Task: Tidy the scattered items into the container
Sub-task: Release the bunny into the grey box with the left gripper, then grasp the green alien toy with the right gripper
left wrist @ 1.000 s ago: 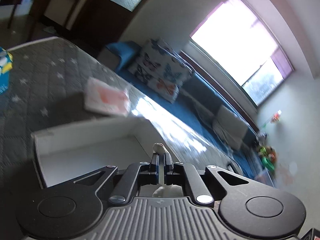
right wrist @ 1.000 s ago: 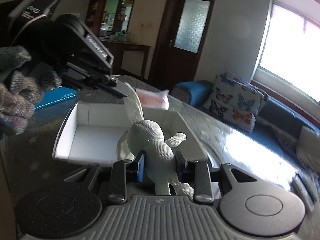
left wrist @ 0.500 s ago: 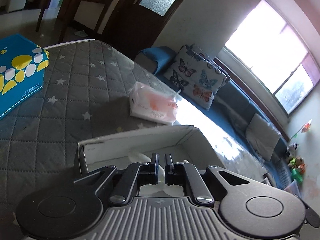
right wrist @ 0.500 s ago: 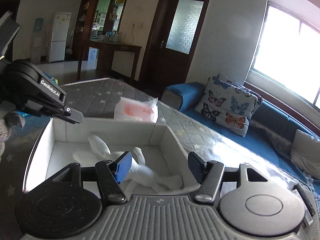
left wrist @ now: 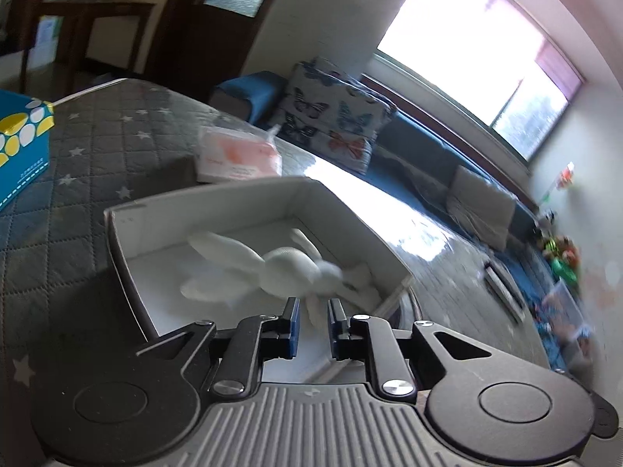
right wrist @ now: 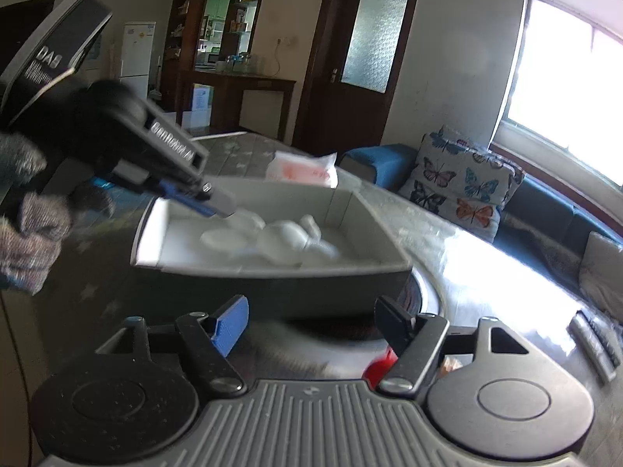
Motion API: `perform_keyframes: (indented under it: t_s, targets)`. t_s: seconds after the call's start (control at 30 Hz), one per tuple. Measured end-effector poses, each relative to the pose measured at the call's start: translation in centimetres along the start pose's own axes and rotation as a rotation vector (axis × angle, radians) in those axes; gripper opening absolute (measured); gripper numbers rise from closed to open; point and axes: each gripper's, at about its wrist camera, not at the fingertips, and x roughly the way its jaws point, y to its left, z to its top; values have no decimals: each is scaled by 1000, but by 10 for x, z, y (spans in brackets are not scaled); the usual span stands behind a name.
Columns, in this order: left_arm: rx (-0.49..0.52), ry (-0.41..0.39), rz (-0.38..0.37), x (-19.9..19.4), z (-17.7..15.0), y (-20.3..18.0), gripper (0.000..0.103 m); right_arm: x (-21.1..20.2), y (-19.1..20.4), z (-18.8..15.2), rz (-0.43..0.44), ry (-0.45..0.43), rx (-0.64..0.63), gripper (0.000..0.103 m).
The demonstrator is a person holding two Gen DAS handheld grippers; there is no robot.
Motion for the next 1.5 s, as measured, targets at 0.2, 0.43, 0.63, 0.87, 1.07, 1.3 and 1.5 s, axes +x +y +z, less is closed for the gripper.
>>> perform_keyframes:
  t_s: [0.2, 0.43, 0.63, 0.87, 1.07, 1.3, 1.5]
  targets:
    - [49, 44, -25, -5, -30, -14, 17, -23, 9, -34, 25, 28, 34, 74]
    - [86, 91, -49, -9, -60, -26, 21, -40, 16, -62, 51, 60, 78, 74]
    - [118, 168, -67, -1, -82, -33, 25, -39, 22, -74, 70, 85, 116, 73]
    - [127, 215, -87, 2, -92, -36, 28, -39, 27, -82, 93, 99, 136, 73]
    - [126, 249, -106, 6, -97, -38, 30, -31, 28, -86, 98, 122, 143, 72]
    - [115, 266, -112, 5, -98, -34, 30, -23, 27, -86, 103, 135, 155, 63]
    - [56, 296, -131, 10, -98, -25, 30, -20, 26, -84, 109, 134, 162, 61]
